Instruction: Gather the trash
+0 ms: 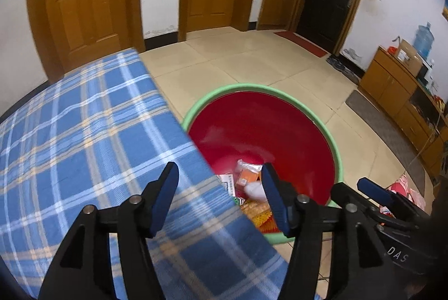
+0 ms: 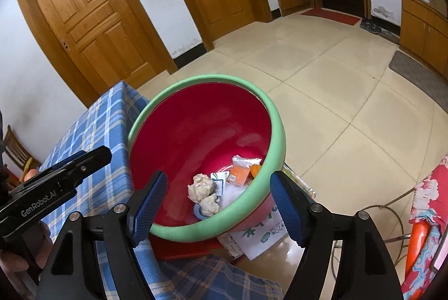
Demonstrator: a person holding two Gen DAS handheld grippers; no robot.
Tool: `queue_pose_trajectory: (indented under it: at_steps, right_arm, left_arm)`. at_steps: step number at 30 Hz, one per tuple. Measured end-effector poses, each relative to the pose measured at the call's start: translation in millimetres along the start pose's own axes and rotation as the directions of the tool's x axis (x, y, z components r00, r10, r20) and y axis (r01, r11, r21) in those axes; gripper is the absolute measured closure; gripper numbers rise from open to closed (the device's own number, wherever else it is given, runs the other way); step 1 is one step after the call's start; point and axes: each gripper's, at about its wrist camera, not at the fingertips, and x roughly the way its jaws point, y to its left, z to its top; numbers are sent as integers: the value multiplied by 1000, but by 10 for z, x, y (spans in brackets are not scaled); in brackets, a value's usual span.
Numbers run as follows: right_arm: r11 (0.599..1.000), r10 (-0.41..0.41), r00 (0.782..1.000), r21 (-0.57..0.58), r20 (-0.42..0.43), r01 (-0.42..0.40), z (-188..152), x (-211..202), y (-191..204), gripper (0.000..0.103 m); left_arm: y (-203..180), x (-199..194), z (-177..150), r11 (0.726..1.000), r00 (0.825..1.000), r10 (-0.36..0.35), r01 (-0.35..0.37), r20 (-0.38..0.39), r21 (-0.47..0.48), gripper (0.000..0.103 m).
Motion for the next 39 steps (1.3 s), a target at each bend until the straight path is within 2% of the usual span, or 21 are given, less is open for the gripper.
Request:
queue_pose_trajectory:
  at_steps: [8,15,28,32,39]
  right_arm:
    - [999,15,1000,-43,18,-14,-71,-149,206,23]
    - [994,45,998,-106,47,-40,-152,-331,493,22]
    - [963,127,989,-250,76,-104,-429,-610,1115,21]
    - [948,159,982,-294,99,-124,-532,-705,1297,20]
    - [923,198,973,-357,119,-144,-695,-834,1517,20]
  left_arm:
    - [232,-356,-222,995,997,77,-76,24,-63,27]
    - [497,-707,-438,979,985,168,-161,48,-125,19]
    - [950,-1335,-831,932,951,296,-266,93,-246,18]
    - [1048,-1505,-956,910,935,338,-296,108,-290,9]
    - [1141,-1745,-1110,878,912,392,-330,123,-347,8]
